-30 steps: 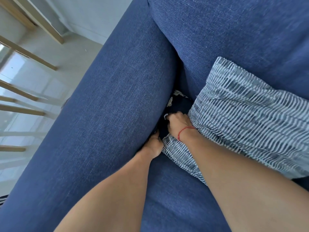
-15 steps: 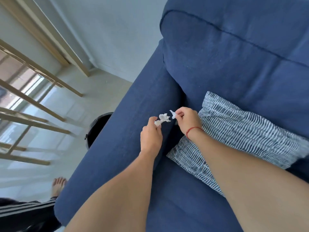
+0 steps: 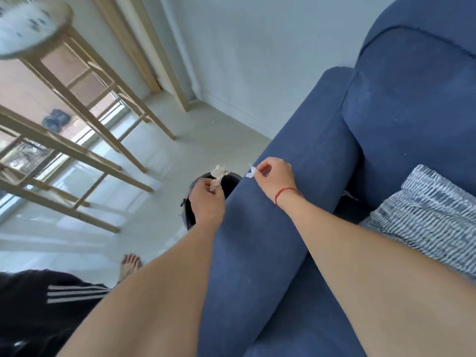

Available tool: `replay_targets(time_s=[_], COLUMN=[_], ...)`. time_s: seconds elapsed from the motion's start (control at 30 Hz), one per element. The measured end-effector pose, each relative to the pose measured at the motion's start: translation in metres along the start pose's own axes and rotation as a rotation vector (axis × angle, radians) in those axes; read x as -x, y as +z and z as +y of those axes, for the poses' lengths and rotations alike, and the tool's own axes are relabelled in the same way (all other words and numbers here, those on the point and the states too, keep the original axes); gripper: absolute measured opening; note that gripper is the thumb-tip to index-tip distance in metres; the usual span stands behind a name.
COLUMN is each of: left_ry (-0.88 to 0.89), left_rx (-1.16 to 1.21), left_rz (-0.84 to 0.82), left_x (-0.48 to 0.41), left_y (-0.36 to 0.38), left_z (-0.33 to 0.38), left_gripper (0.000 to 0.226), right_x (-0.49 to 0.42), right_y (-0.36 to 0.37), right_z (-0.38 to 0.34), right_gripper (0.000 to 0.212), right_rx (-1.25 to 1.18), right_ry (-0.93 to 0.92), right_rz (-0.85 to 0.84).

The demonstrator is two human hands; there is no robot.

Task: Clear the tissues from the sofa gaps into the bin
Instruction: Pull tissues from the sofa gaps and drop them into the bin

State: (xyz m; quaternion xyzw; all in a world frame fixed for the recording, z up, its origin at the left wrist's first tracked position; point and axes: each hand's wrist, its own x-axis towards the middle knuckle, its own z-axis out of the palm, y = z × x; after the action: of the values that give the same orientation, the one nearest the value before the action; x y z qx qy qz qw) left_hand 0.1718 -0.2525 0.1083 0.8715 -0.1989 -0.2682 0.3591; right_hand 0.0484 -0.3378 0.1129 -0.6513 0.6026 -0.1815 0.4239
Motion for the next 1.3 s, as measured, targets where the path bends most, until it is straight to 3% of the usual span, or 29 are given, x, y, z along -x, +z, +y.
replay_targets(time_s=[0.2,0.4,0.5,0.53,0.67,0.9,0.97,1.17,1.3], left_ry=[-0.075,-0.17,-0.15,-0.129,-0.042,0.165,0.245,0.423,0.405], left_rx=[0.0,-0.079,-0.135,-0.156,-0.267,-0.357,-0.388,-0.33,-0.293], left_rz=[0.039,-0.091,-0.133,-0.155,-0.218,-0.314,-0.343,-0.461,-0.602], left_x=[-0.056,-0.078,-0.077,-0.073,-0.055,0.001,0.022,0.088,0.12], left_y=[-0.03,-0.035,-0.036,-0.038,-0.036,0.014,0.036,0.098,0.144], left_z=[-0.023,-0.031,-0.027,-0.023,-0.007,0.043,0.061,0.103,0.104], left_gripper=[0.012,0.013,0.013,0.012,0.044,0.034,0.047,0.048,0.046], right_x=[-0.028,-0.038,-0.033,-0.031,-0.025,-0.004,0.004,0.027,0.036], right_y=[0.066,0.097,0.088,0.083,0.055,-0.037,-0.068,-0.142,-0.175], right_z=[-0.031,-0.04,-0.037,-0.035,-0.027,0.006,0.024,0.089,0.129], right_gripper=[0.012,0.041,0.047,0.047,0.041,0.046,0.045,0.045,0.044], right_rx=[0.053,0.178,0.183,0.184,0.24,0.392,0.399,0.251,0.22], right_ry=[-0.018,0.039,0.044,0.035,-0.031,0.02,0.053,0.225,0.27], right_rz=[-0.072,-0.225,-0.204,-0.189,-0.11,-0.032,0.009,0.093,0.087])
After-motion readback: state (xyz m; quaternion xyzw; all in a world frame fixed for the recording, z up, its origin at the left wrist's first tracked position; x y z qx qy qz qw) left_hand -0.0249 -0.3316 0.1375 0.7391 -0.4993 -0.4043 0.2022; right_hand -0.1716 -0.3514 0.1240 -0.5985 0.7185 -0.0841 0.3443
